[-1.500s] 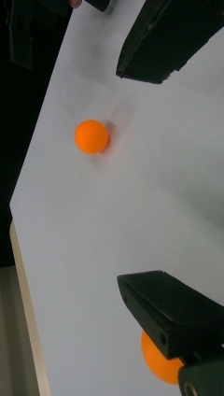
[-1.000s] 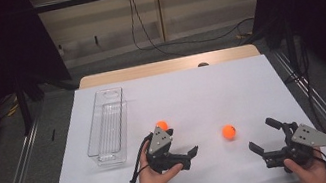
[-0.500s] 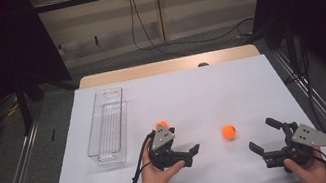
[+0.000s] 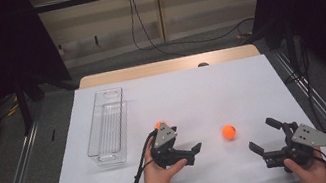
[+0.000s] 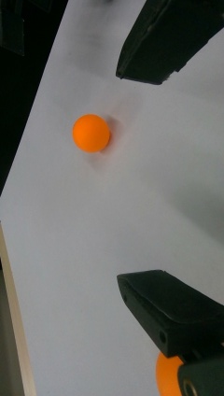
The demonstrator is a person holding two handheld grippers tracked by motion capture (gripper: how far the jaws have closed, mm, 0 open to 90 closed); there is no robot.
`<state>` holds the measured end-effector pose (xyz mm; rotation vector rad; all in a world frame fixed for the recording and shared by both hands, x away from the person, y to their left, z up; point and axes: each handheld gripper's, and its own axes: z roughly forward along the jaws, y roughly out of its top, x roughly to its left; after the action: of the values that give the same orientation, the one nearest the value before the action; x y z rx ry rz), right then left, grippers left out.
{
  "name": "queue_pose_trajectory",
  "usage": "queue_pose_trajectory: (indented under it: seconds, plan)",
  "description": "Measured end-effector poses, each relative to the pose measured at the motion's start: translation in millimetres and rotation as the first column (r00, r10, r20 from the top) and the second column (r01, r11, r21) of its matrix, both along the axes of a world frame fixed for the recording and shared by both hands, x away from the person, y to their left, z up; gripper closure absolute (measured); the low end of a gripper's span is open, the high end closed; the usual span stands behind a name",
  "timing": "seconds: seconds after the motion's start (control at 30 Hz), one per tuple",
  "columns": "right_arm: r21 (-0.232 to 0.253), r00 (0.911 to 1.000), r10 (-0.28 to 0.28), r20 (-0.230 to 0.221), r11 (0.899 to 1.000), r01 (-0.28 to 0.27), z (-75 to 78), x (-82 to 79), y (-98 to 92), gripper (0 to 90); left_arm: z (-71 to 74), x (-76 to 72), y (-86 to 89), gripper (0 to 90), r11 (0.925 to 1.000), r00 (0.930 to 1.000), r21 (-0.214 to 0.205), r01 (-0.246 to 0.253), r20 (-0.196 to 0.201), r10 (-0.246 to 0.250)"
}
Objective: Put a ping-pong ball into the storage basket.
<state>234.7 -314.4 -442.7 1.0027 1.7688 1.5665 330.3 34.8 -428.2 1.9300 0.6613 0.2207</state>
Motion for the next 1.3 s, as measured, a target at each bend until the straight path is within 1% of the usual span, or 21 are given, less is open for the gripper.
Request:
queue_pose_trajectory:
  seconds: [0.27, 0.33, 0.37, 0.53, 0.57, 0.7, 0.73, 0.77, 0.87, 0.97, 1.17, 1.2, 1.3]
  plan:
    - [0.001, 1.0, 0.002, 0.001, 1.0, -0.002, 0.2, -0.1, 0.2, 1.5, 0.3, 0.7, -4.9, 3.4, 1.0, 1.0, 0.0, 0.008, 0.002, -0.008]
    - [0.0, 1.0, 0.001, 0.002, 1.0, -0.001, 0.2, -0.1, 0.1, 1.5, 0.9, 1.2, -5.4, 3.4, 0.9999, 1.0, 0.013, 0.009, 0.002, -0.009]
    - [0.0, 1.0, 0.0, 0.002, 1.0, 0.0, 0.2, -0.1, 0.0, 1.5, 0.6, 1.3, -6.0, 3.4, 0.9999, 1.0, 0.007, 0.009, 0.002, -0.009]
    - [0.0, 1.0, 0.002, 0.001, 1.0, -0.002, 0.1, 0.0, 0.0, 1.5, 0.5, 2.1, -7.8, 3.4, 0.9999, 0.9999, 0.01, 0.01, -0.005, -0.01]
    - [0.001, 1.0, 0.002, 0.0, 1.0, -0.002, 0.1, 0.0, 0.1, 1.5, 0.0, 2.7, -9.5, 3.4, 0.9999, 0.9999, 0.002, 0.011, -0.004, -0.011]
    - [0.0, 1.0, 0.002, 0.001, 1.0, -0.002, 0.2, -0.1, 0.0, 1.5, 0.8, 3.7, -11.5, 3.4, 0.9998, 0.9999, 0.01, 0.016, -0.003, -0.016]
    - [0.001, 1.0, 0.001, 0.001, 1.0, -0.001, 0.2, -0.1, 0.0, 1.5, 0.6, 3.6, -12.3, 3.4, 0.9999, 0.9999, 0.004, 0.017, -0.004, -0.017]
    - [0.001, 1.0, 0.001, 0.001, 1.0, -0.001, 0.2, 0.0, -0.1, 1.5, 0.9, 3.8, -12.7, 3.4, 0.9998, 0.9998, 0.008, 0.017, -0.006, -0.016]
    - [-0.001, 1.0, 0.002, 0.001, 1.0, -0.002, 0.1, 0.1, -0.1, 1.5, 1.2, 4.5, -13.7, 3.4, 0.9999, 0.9999, 0.002, 0.015, -0.008, -0.015]
    - [0.001, 1.0, 0.002, 0.001, 1.0, -0.002, 0.2, -0.1, 0.0, 1.5, 1.3, 4.8, -14.7, 3.3, 0.9998, 0.9998, 0.008, 0.017, -0.008, -0.017]
    - [0.001, 1.0, 0.003, 0.0, 1.0, -0.003, 0.2, -0.1, -0.1, 1.6, 1.3, 5.3, -16.9, 3.4, 0.9998, 0.9997, 0.003, 0.02, -0.012, -0.02]
    - [0.001, 1.0, 0.003, 0.0, 1.0, -0.003, 0.2, -0.1, -0.1, 1.6, 1.5, 6.0, -17.5, 3.4, 0.9997, 0.9997, 0.011, 0.022, -0.009, -0.021]
    - [0.001, 1.0, 0.003, 0.001, 1.0, -0.003, 0.2, 0.0, -0.2, 1.6, 0.9, 6.4, -19.0, 3.4, 0.9997, 0.9997, 0.005, 0.022, -0.013, -0.022]
